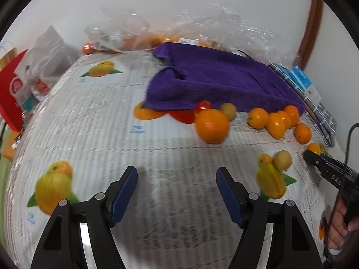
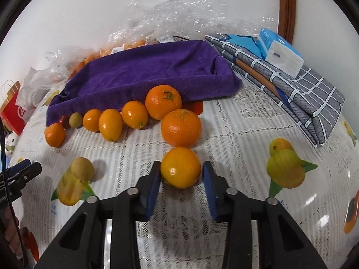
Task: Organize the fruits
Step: 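Grasp a large orange with the right gripper while the left gripper grasps another orange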
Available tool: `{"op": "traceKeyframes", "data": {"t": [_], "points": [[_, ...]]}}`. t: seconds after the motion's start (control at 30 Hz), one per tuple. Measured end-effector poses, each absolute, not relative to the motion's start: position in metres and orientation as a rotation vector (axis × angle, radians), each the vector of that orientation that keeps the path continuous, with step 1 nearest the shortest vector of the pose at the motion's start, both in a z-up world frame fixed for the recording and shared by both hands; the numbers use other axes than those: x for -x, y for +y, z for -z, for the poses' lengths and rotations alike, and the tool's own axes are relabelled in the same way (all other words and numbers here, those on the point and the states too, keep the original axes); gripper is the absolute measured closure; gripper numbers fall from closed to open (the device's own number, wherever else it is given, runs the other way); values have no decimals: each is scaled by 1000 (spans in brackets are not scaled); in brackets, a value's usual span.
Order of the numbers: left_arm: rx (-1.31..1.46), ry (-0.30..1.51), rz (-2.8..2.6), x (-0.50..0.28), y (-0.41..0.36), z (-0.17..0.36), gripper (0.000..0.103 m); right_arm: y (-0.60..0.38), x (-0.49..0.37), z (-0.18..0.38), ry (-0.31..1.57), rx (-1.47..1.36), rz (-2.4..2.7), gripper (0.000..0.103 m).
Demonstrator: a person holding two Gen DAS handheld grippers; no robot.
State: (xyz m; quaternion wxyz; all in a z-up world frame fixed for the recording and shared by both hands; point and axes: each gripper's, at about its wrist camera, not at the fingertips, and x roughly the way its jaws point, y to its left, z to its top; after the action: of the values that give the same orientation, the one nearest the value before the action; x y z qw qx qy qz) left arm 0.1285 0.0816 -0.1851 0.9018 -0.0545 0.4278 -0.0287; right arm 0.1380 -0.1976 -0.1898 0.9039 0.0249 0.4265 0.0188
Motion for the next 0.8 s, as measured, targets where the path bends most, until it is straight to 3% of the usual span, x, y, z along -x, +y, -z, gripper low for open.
{"op": "traceKeyframes", "data": {"t": [0.4,0.43,0.57,0.8], "points": [[128,922,96,-180,53,182,33,-205,-133,187,868,-85,-84,69],[120,909,90,-181,51,183,34,-204,-132,186,861,-80,-91,69],[121,860,86,-180,51,185,62,-199,-131,186,856,-66,-103,69],[291,843,179,-174,72,187,65,-202,-129,184,842,-87,-128,69]]}}
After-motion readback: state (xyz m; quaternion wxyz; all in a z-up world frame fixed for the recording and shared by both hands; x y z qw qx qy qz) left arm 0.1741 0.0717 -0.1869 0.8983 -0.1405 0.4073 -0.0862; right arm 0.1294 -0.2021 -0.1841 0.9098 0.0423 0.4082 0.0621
